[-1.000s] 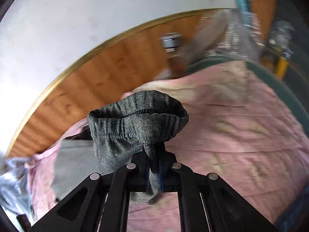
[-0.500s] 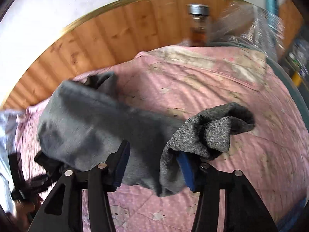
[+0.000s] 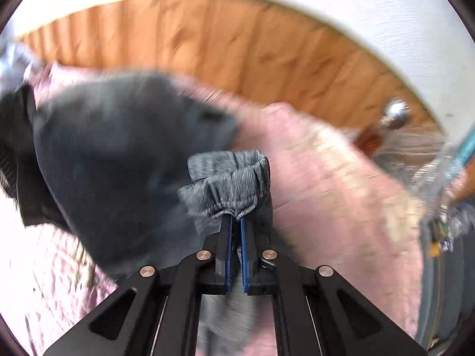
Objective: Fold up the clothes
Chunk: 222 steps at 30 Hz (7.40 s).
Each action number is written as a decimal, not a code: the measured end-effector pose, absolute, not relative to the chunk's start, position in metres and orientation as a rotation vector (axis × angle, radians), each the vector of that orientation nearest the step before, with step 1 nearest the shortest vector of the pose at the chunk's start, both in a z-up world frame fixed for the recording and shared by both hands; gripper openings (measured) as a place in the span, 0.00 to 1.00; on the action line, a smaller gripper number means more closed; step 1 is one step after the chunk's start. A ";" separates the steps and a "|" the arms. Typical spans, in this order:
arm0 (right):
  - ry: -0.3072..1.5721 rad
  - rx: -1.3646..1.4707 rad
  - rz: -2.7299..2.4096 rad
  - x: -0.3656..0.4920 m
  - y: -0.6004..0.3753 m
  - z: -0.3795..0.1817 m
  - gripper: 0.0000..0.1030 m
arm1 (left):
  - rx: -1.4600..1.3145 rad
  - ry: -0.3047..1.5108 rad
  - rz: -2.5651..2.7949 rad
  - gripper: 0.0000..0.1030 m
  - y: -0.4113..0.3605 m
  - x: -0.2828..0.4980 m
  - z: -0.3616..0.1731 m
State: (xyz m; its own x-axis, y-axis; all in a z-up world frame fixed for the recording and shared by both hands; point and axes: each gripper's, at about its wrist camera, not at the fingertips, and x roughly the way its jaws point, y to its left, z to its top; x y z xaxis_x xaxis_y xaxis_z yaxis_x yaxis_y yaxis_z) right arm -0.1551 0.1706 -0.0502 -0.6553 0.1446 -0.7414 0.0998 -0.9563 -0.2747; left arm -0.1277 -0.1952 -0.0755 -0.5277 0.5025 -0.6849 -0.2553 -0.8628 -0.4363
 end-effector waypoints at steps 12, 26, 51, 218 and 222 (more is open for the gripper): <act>0.054 -1.337 2.376 -0.143 0.324 -0.013 0.31 | -0.976 -0.483 2.495 0.14 -0.329 -0.069 0.068; -0.664 -1.561 2.899 -0.115 0.069 -0.097 0.63 | -1.482 -0.161 2.377 0.60 -0.169 -0.106 -0.177; -0.187 -0.972 2.943 -0.211 0.214 0.160 0.02 | -0.709 -0.249 2.719 0.11 -0.337 -0.110 0.154; 0.396 -1.711 2.560 -0.045 0.263 -0.154 0.58 | -1.174 -2.015 2.520 0.05 -0.561 0.082 -0.159; 0.229 -1.750 2.532 -0.069 0.251 -0.172 0.56 | -1.166 -2.047 2.493 0.05 -0.552 0.088 -0.174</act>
